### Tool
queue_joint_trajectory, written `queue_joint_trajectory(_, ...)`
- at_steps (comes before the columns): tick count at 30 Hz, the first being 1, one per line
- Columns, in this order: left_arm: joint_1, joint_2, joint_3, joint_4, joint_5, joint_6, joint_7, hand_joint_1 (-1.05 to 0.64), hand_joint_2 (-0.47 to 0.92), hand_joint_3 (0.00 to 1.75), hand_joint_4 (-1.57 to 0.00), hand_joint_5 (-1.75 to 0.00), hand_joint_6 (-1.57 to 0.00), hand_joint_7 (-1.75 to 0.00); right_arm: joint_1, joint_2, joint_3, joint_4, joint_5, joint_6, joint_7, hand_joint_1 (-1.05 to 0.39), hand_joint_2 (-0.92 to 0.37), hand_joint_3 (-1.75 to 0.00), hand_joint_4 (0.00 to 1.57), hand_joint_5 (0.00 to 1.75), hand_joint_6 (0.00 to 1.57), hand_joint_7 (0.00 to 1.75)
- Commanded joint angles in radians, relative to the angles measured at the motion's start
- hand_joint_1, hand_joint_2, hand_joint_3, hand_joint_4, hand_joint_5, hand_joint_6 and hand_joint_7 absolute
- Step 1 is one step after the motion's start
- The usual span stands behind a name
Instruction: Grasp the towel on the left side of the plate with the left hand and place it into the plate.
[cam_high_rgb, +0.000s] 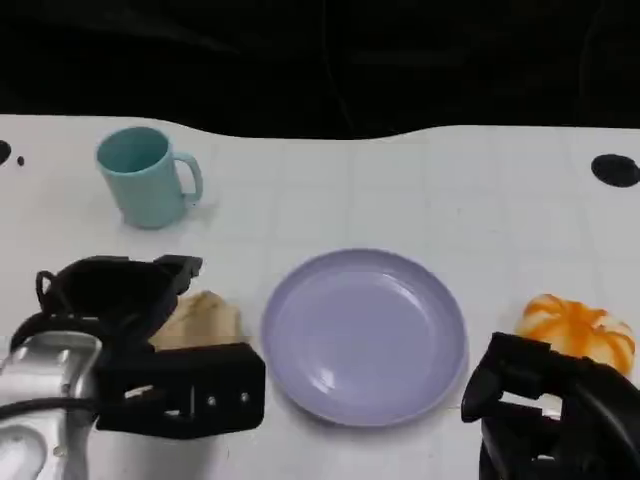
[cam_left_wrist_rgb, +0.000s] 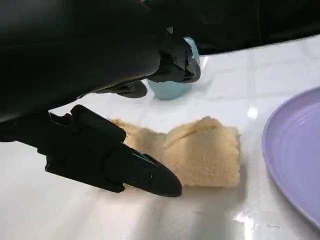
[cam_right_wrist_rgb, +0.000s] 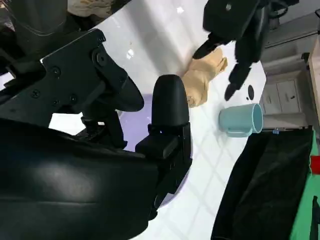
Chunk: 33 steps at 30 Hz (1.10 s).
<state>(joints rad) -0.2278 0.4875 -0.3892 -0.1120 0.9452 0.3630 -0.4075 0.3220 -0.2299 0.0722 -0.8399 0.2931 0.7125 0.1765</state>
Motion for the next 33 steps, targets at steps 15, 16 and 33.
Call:
queue_joint_trajectory(15, -0.159, -0.087, -0.110, 0.494, -0.021, -0.100, 0.112, -0.52, 0.92, 0.08, -0.52, -0.11, -0.38, -0.03, 0.018, -0.002, 0.010, -0.044, 0.002, 0.013, -0.014, -0.12, -0.53, -1.25, 0.72, 1.75, 0.63, 1.59)
queue_joint_trajectory(16, -0.158, -0.084, -0.111, 0.514, -0.031, -0.121, 0.125, -0.47, 0.92, 0.13, -0.66, -0.17, -0.50, -0.06, 0.018, -0.003, 0.011, -0.044, 0.001, 0.011, -0.013, -0.13, -0.53, -1.25, 0.72, 1.75, 0.63, 1.59)
queue_joint_trajectory(33, -0.046, -0.061, 0.025, 0.518, -0.184, -0.372, 0.572, -0.30, 0.92, 0.25, -0.77, -1.75, -0.59, -1.51, 0.017, -0.009, 0.003, -0.036, -0.002, 0.011, -0.006, -0.13, -0.50, -1.29, 0.72, 1.75, 0.64, 1.58)
